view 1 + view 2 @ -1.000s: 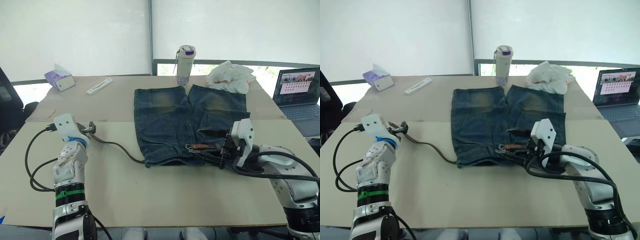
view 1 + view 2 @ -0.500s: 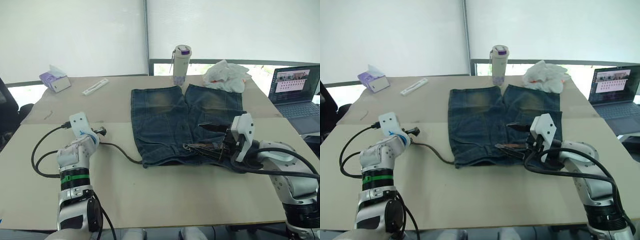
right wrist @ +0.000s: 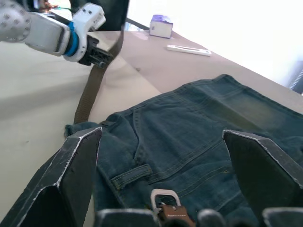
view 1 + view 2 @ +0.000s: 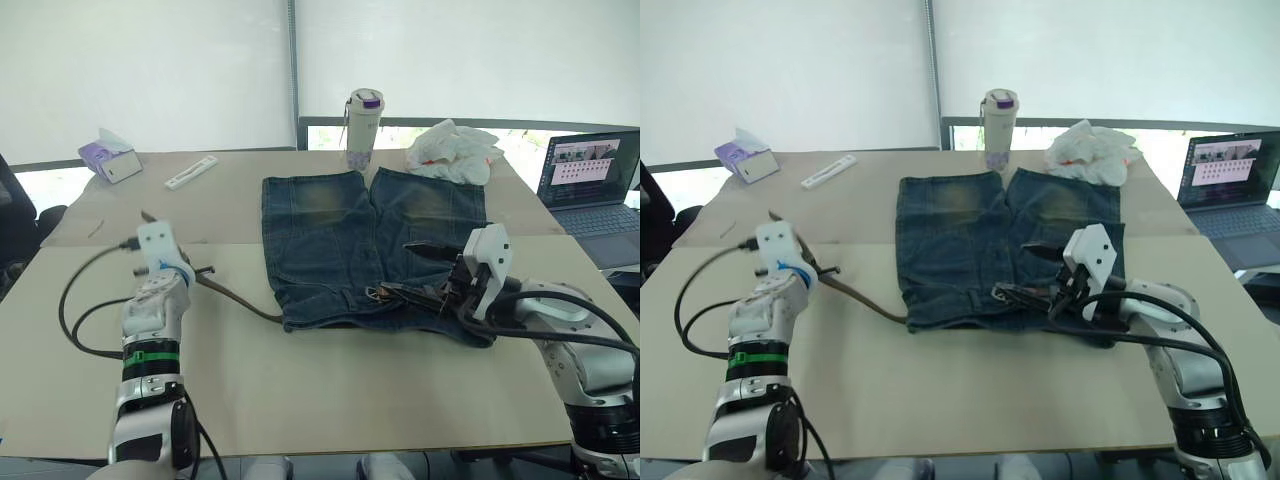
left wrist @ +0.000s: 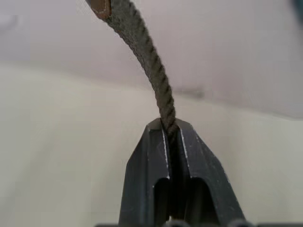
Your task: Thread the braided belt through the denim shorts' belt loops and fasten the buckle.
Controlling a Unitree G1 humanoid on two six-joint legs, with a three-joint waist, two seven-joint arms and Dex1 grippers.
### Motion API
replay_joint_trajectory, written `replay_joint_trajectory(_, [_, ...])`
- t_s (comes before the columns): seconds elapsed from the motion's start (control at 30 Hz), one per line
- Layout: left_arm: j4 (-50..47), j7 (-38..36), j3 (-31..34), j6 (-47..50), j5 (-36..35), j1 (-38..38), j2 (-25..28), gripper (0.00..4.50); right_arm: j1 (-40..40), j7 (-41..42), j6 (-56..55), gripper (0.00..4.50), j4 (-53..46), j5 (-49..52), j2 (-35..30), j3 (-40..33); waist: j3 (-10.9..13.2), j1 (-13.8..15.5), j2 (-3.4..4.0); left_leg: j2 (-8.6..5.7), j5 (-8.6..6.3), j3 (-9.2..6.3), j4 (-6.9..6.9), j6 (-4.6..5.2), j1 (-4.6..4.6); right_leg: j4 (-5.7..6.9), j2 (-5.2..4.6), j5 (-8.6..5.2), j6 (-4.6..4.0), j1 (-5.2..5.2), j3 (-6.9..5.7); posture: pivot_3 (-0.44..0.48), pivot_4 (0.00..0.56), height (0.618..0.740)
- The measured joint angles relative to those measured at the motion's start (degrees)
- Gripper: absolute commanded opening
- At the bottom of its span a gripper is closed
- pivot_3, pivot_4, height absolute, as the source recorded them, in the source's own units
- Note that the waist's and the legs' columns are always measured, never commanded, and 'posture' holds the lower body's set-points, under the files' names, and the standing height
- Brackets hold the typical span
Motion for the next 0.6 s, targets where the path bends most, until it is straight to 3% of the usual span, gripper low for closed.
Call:
replay_joint_trajectory(0.23, [-1.3,-3.4,-19.8,-34.7,21.3,0.6,7.2,0.02,-4.6,-16.4,20.6,4.5,-3.4,13.1,8.8,-3.3,0.0,0.0,0.03,0.07,0.01,0.07,-0.08,0.0,-0.22,0.02,-0.24,0.02,-0.01,-0.26,0.08,0.0,0.15,0.74])
replay_joint_trajectory(0.4, [2.4,0.0,-25.6,-47.3,31.4,-1.3,8.2,0.02,-8.8,-30.2,33.1,4.5,-4.3,29.5,15.9,-8.7,0.0,0.0,0.03,0.1,0.08,0.08,-0.04,0.13,-0.68,0.16,-0.17,0.09,-0.02,-0.71,0.01,0.0,0.15,0.74])
replay_joint_trajectory(0.6, [3.4,3.2,-27.6,-55.5,36.1,-3.8,6.4,0.02,-12.6,-49.8,37.6,4.5,-2.1,46.8,23.6,-10.2,-0.1,-0.2,0.07,0.09,0.11,0.14,-0.03,0.18,-0.73,0.17,-0.15,0.12,0.03,-0.72,0.0,0.0,0.15,0.74])
